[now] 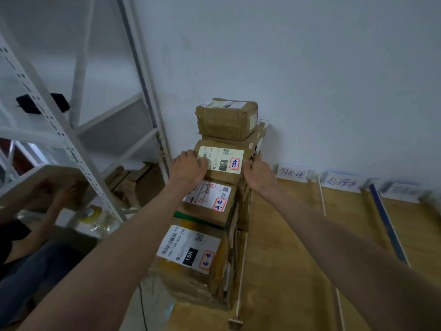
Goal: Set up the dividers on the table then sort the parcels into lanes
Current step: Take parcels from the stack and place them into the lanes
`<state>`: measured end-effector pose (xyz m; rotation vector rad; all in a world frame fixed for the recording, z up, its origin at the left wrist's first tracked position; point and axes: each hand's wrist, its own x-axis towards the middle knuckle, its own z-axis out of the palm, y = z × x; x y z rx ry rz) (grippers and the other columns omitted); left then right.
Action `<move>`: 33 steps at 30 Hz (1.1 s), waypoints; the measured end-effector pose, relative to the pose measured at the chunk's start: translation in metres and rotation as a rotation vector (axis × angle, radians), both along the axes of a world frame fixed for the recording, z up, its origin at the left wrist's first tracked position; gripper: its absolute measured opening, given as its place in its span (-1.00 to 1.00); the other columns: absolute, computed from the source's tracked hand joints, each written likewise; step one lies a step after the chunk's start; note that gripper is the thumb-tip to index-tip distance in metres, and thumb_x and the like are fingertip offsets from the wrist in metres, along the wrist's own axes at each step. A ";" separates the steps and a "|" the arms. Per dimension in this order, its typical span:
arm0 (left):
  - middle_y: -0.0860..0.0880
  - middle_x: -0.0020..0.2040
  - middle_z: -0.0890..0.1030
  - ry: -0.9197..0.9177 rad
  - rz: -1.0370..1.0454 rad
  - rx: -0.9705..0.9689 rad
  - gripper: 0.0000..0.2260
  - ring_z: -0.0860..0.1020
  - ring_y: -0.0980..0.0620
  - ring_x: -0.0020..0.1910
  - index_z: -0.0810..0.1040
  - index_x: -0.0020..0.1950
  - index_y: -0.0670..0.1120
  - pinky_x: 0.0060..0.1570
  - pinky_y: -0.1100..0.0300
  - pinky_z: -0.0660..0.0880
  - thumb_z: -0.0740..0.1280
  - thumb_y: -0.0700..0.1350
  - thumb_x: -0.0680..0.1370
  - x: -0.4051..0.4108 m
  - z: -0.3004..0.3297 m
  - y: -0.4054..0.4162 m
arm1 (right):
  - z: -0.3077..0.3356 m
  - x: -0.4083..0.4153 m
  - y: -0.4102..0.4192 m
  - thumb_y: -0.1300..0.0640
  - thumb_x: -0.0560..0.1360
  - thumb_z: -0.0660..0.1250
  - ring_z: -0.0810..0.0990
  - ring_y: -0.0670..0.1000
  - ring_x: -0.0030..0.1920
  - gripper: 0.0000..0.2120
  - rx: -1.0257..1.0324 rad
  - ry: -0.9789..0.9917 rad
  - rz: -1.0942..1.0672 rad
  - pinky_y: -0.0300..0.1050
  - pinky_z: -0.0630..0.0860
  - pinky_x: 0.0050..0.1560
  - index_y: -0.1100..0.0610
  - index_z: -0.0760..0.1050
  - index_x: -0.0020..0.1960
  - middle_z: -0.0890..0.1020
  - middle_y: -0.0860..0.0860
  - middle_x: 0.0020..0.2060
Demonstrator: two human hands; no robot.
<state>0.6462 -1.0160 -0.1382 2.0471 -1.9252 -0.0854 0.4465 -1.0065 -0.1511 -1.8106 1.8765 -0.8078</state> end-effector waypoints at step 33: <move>-0.09 0.24 0.40 0.256 -0.473 -0.387 -0.56 0.43 -0.02 0.16 0.41 0.32 -0.07 -0.06 0.14 0.39 0.24 0.17 0.56 -0.142 0.084 0.052 | 0.032 -0.146 0.118 -0.11 0.63 0.19 0.65 0.09 0.10 -0.59 -0.045 -0.684 -0.154 0.06 0.64 0.08 0.22 0.43 0.23 0.63 0.10 0.08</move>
